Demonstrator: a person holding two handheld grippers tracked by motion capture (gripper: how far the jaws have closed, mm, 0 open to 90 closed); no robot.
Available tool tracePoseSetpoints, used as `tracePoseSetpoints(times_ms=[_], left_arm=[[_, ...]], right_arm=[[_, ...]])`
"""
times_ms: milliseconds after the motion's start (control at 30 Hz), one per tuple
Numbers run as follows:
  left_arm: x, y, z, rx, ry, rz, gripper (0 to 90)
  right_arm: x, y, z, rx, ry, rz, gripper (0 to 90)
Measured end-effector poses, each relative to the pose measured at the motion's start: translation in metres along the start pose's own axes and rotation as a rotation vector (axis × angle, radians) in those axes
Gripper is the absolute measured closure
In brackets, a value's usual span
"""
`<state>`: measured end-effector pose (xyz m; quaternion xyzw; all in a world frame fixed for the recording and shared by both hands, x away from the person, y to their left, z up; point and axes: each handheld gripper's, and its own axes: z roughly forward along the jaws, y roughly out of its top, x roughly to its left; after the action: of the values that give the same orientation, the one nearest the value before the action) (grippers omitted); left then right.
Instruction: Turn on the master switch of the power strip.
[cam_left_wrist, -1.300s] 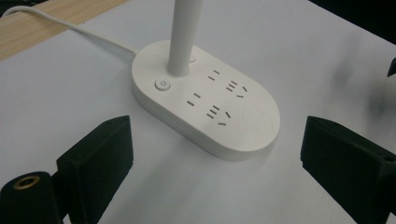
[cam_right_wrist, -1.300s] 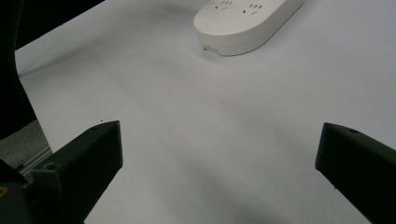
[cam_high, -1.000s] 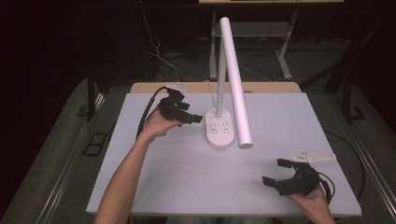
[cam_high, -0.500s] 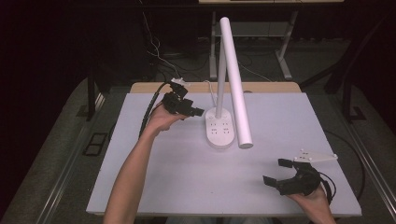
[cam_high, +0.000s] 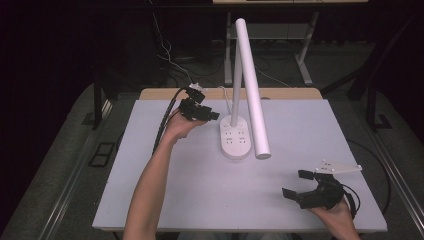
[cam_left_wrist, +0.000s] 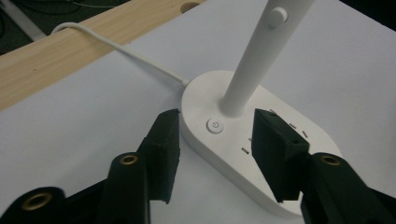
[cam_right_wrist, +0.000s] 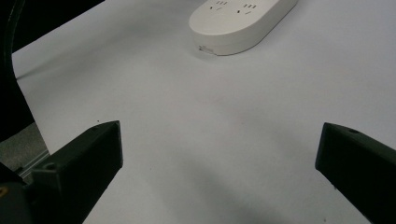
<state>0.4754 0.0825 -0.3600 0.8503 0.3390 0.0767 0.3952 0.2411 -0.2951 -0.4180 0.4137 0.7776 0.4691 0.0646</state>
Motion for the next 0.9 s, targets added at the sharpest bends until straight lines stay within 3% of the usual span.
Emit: tracePoseSetpoints(times_ms=[500, 900], left_arm=[[0.008, -0.005, 0.019, -0.035, -0.042, -0.096, 73.1], [0.006, -0.006, 0.034, -0.057, -0.072, -0.158, 89.4]], right_arm=[[0.000, 0.000, 0.000, 0.006, 0.002, -0.012, 0.3], [0.000, 0.000, 0.000, 0.005, 0.005, -0.014, 0.2]])
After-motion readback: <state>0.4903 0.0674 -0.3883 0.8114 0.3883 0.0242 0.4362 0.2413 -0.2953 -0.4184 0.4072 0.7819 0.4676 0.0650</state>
